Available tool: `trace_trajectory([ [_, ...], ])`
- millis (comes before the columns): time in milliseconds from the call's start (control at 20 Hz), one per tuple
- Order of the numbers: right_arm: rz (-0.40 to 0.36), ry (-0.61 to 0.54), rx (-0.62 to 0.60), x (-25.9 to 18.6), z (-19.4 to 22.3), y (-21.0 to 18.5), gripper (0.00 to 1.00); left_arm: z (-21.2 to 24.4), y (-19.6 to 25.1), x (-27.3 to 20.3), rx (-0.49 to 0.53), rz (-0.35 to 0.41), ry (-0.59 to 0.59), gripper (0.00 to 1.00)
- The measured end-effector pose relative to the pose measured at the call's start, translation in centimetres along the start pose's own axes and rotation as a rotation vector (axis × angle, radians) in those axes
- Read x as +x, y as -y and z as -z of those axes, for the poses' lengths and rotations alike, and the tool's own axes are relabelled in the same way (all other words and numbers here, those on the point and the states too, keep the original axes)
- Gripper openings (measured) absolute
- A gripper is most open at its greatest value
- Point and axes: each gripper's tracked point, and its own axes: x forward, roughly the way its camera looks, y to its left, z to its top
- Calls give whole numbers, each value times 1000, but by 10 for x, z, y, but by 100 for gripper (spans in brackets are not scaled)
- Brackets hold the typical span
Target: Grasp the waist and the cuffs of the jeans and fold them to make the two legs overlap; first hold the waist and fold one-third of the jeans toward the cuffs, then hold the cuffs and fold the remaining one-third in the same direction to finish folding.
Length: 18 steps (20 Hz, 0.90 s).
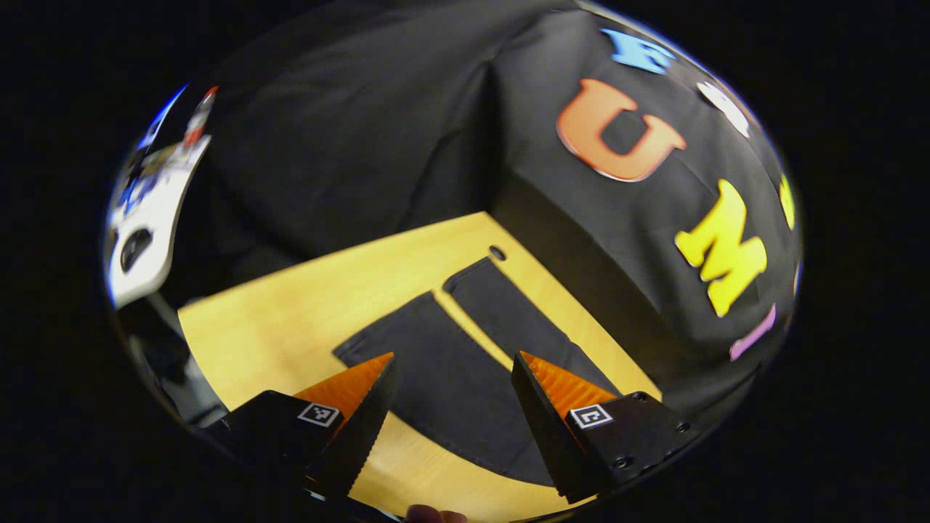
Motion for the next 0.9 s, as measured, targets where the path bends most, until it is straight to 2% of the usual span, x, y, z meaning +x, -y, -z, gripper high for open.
trace_trajectory([
  [150, 23, -89, 79, 25, 21, 10, 98, 4, -30, 18, -185, -42, -42, 99],
  [300, 22, -121, 66, 32, 31, 4, 98, 7, -52, 32, -317, -94, -58, 99],
  [400, 15, -120, 57, 34, 27, -1, 98, 5, -55, 41, -383, -103, -63, 100],
  [650, 35, -130, 103, 36, 26, 1, 98, 8, -66, 49, -414, -151, -79, 99],
  [700, 38, -133, 110, 38, 25, 1, 92, 6, -65, 50, -416, -146, -75, 99],
  [800, 40, -136, 124, 45, 27, -1, 92, 3, -67, 51, -403, -148, -79, 99],
  [850, 40, -140, 129, 48, 28, -1, 98, 2, -65, 53, -405, -147, -80, 99],
  [900, 42, -145, 132, 49, 31, -1, 98, 0, -64, 54, -409, -143, -79, 99],
])
